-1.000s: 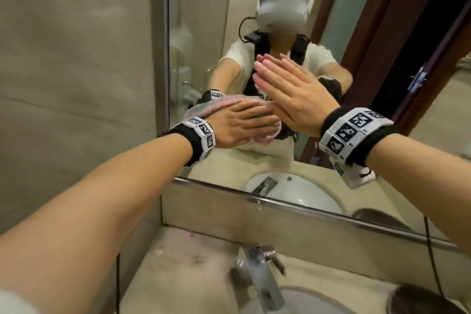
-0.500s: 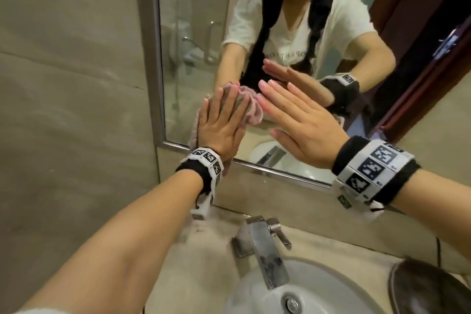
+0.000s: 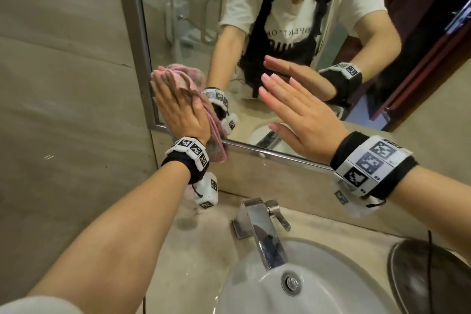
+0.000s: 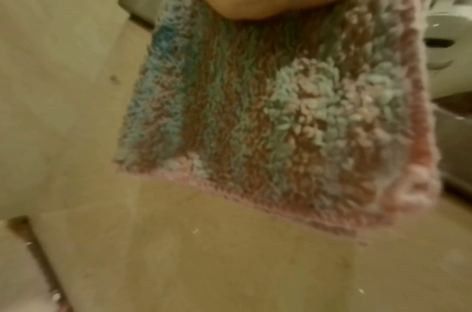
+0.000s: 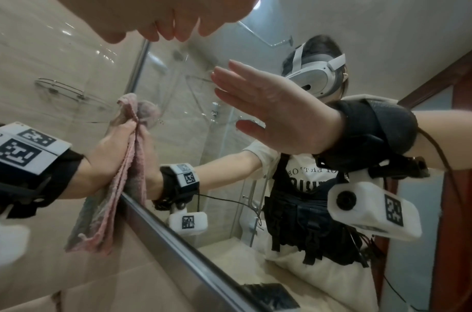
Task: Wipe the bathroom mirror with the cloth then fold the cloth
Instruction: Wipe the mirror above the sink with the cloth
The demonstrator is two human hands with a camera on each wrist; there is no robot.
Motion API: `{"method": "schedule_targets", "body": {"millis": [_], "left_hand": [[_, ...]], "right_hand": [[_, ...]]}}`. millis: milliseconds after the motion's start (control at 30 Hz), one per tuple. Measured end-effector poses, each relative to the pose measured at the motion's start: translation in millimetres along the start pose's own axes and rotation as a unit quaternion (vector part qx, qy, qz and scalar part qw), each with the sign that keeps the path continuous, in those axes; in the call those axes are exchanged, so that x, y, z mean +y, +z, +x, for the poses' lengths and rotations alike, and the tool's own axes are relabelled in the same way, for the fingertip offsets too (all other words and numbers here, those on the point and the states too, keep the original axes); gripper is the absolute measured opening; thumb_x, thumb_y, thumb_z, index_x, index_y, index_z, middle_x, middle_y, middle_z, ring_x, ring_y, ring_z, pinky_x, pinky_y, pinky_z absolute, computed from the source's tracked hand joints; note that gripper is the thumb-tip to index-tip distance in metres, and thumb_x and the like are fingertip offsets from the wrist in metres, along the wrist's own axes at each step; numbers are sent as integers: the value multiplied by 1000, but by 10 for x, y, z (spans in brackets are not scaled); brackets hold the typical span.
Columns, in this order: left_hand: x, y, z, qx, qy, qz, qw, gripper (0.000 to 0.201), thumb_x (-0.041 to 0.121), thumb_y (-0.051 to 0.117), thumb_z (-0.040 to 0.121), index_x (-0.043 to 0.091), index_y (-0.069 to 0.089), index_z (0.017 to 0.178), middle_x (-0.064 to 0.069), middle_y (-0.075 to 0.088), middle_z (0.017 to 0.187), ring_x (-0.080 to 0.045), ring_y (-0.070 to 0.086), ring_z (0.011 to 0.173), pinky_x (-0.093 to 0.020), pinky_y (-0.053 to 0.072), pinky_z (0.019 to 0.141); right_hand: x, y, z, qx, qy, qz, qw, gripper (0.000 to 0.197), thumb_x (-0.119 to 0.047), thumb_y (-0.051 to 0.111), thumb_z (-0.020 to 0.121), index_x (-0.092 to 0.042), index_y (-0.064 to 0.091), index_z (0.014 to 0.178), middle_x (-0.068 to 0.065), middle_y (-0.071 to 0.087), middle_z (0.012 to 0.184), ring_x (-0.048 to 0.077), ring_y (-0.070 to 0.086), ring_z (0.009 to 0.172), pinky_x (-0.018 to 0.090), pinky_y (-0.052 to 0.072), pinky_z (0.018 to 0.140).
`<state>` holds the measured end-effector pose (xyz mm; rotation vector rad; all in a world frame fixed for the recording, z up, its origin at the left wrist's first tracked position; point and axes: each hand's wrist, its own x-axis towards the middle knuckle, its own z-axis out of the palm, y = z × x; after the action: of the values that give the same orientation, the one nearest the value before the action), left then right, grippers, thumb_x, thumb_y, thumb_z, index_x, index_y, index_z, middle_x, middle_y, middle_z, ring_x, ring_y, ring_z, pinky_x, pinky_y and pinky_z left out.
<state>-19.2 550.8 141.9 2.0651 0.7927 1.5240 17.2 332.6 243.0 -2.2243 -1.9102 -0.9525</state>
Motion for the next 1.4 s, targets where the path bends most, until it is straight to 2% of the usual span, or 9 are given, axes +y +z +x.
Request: {"method": "schedule_targets", "body": {"millis": [267,433,500,567,700,833,1133,1300,1400], "left_hand": [[-88,-12,-65,-40,21,60,997,69,32,29,93,-15,12,141,-36,14,148,-46,13,140,-28,-11,115],[-18,78,-60,-93,271,118,951,69,47,6,96,5,-15,146,-34,25,145,-45,11,137,-34,-20,113],[34,125,-46,-92,355,126,922,64,46,3,96,11,-19,146,-22,-8,153,-34,-19,141,-35,-23,112],[37,160,-28,-102,501,119,851,61,42,11,99,15,-19,146,-10,-31,151,-23,-30,139,-36,-21,113],[-96,232,122,-188,744,49,639,52,18,15,101,11,-4,149,-3,-17,156,-17,-15,144,-34,-10,118],[-234,274,154,-280,785,22,552,47,14,5,103,11,-4,149,-2,29,152,-10,-14,144,-31,2,115],[-608,-126,170,-383,711,91,583,45,20,18,96,11,33,138,-2,27,150,-8,-12,144,-32,2,116],[-500,-323,146,-410,685,128,588,48,17,38,84,6,57,126,-11,52,136,-25,48,128,-37,17,111],[-465,-426,74,-414,661,130,612,43,13,35,85,5,66,115,-13,61,127,-27,58,117,-42,34,106]], "right_hand": [[31,167,-68,-9,-9,2,1000,49,-28,36,99,2,39,138,21,37,146,29,30,138,40,20,116],[95,57,-10,45,13,15,999,47,-23,41,98,5,41,136,24,38,144,32,31,137,42,22,116],[118,-1,-10,51,15,11,999,47,-23,40,99,5,41,136,24,38,144,32,31,137,43,22,116],[138,-48,-26,55,12,2,998,46,-23,40,99,6,42,135,25,39,143,33,32,136,43,22,115],[178,-102,-85,51,15,-8,999,45,-18,45,97,7,43,135,26,40,142,35,34,136,46,25,115],[128,-111,-148,29,5,-19,999,46,-21,42,98,5,41,136,25,39,144,34,34,136,44,24,115],[-68,-93,-46,19,-32,-8,999,47,-25,37,100,5,40,136,26,39,143,33,32,136,44,23,114],[-161,-74,86,15,-39,3,999,49,-27,34,101,5,39,137,25,39,144,34,34,136,42,22,115],[-221,-118,133,16,-53,-5,998,49,-26,39,99,5,40,136,25,39,143,34,35,135,42,22,114]]}}
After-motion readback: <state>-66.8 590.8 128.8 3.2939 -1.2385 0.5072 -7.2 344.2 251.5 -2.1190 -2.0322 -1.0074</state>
